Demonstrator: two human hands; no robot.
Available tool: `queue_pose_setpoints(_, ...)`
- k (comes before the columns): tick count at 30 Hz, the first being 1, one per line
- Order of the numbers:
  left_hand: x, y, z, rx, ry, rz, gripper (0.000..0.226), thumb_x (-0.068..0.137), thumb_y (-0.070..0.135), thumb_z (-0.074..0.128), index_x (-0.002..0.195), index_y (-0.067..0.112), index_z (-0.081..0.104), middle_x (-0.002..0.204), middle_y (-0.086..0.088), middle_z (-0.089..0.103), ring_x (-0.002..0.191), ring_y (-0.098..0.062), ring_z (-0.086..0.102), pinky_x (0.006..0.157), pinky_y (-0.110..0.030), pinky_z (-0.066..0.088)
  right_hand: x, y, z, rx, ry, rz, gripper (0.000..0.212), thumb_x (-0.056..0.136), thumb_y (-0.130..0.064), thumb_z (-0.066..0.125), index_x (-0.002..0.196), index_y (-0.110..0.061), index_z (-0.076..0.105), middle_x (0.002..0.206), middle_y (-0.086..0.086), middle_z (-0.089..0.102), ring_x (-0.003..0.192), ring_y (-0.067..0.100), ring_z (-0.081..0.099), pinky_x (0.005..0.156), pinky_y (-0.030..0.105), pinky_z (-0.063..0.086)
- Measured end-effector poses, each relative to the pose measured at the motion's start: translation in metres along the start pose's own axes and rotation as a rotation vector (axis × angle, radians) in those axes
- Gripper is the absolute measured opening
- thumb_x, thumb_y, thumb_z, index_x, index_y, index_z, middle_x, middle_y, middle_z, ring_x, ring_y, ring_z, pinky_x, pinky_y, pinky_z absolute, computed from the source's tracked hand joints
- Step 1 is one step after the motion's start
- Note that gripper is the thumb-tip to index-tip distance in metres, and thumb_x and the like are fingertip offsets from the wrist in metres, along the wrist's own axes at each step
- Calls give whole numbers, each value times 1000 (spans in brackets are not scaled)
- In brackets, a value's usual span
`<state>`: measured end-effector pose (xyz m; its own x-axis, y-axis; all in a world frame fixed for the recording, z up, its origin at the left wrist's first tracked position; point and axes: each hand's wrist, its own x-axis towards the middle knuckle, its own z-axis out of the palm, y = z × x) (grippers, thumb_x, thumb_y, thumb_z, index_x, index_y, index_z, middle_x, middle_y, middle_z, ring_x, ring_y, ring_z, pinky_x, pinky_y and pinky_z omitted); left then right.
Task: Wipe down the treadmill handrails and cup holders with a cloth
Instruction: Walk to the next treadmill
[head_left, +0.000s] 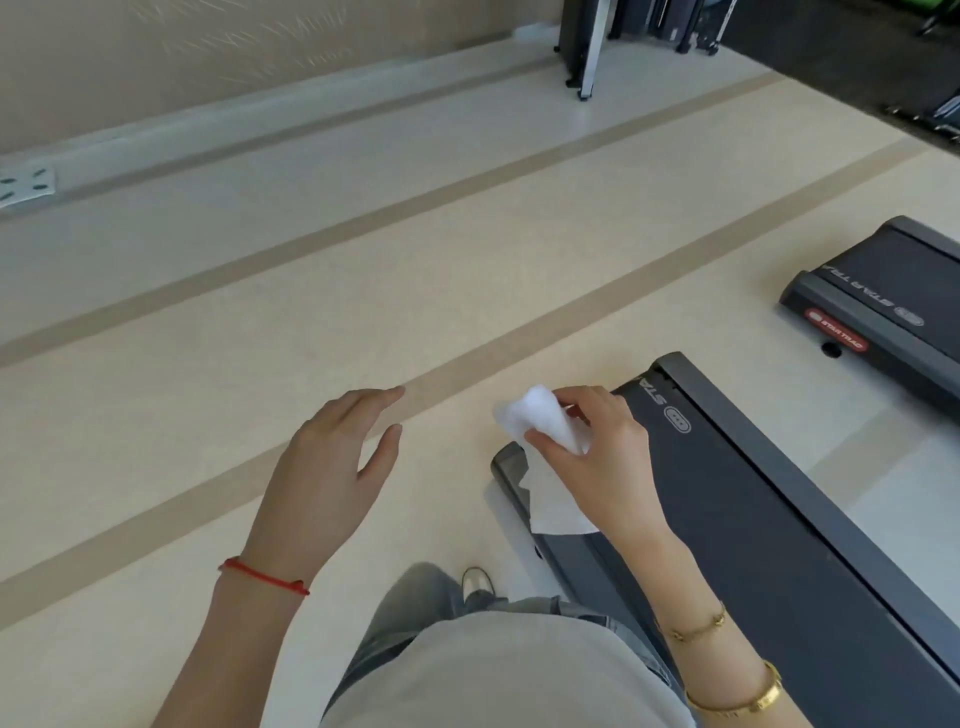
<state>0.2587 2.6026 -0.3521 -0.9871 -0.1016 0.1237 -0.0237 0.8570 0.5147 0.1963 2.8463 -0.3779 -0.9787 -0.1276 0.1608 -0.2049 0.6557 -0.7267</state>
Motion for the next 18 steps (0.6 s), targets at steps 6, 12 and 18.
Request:
queue_pose_setpoints(6, 126, -30, 6, -27, -60, 46, 35, 97, 19, 56, 131, 20, 60, 124, 6, 62, 114, -17, 59, 97, -36, 48, 107, 8, 31, -22, 29, 60, 31, 77, -19, 79, 105, -18, 65, 98, -15, 58, 98, 12, 54, 75, 2, 36)
queue_pose_setpoints(12, 265, -68, 21, -35, -160, 133, 35, 97, 22, 55, 131, 22, 59, 125, 9, 62, 114, -15, 58, 96, -32, 48, 212, 24, 69, -41, 109, 176, 31, 76, -20, 79, 103, -19, 65, 91, -20, 55, 92, 12, 53, 74, 0, 34)
queue_pose_setpoints(18, 426, -96, 15, 3, -238, 294, 35, 97, 23, 54, 132, 23, 59, 125, 9, 61, 114, -13, 58, 95, -32, 48, 329, 22, 101, -50, 238, 289, 31, 76, -20, 80, 104, -16, 66, 91, -17, 55, 90, 13, 53, 75, 0, 33)
